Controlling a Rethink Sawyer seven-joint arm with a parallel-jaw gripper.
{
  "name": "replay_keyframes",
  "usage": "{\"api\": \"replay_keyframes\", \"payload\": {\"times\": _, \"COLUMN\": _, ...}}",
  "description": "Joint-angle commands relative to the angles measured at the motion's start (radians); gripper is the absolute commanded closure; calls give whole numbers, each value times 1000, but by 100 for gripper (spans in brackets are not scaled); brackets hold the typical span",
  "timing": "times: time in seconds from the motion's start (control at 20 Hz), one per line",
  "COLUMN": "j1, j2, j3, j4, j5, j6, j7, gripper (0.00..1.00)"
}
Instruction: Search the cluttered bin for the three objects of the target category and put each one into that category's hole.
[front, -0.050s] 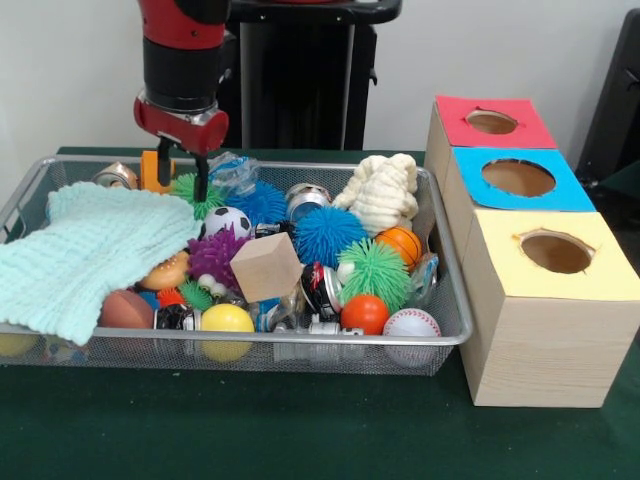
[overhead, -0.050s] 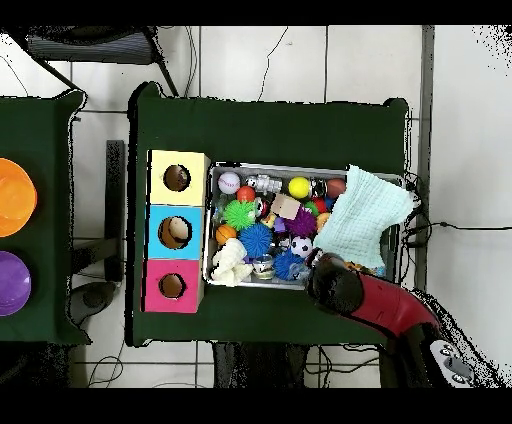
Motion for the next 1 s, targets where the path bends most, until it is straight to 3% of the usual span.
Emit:
{"api": "replay_keyframes", "payload": {"times": 0.05, "j1": -30, "j2": -17, "j3": 116, "j4": -127, "j5": -53, "j6": 83, "j7": -63, "gripper": 0}}
{"api": "replay_keyframes", "payload": {"times": 0.35, "j1": -50, "j2": -10, "j3": 146, "j4": -175, "j5": -58, "j6": 133, "j7": -85, "gripper": 0}}
{"api": "replay_keyframes", "payload": {"times": 1.0, "j1": -116, "j2": 178, "j3": 202, "j4": -277, "j5": -116, "j6": 71, "j7": -82, "gripper": 0}}
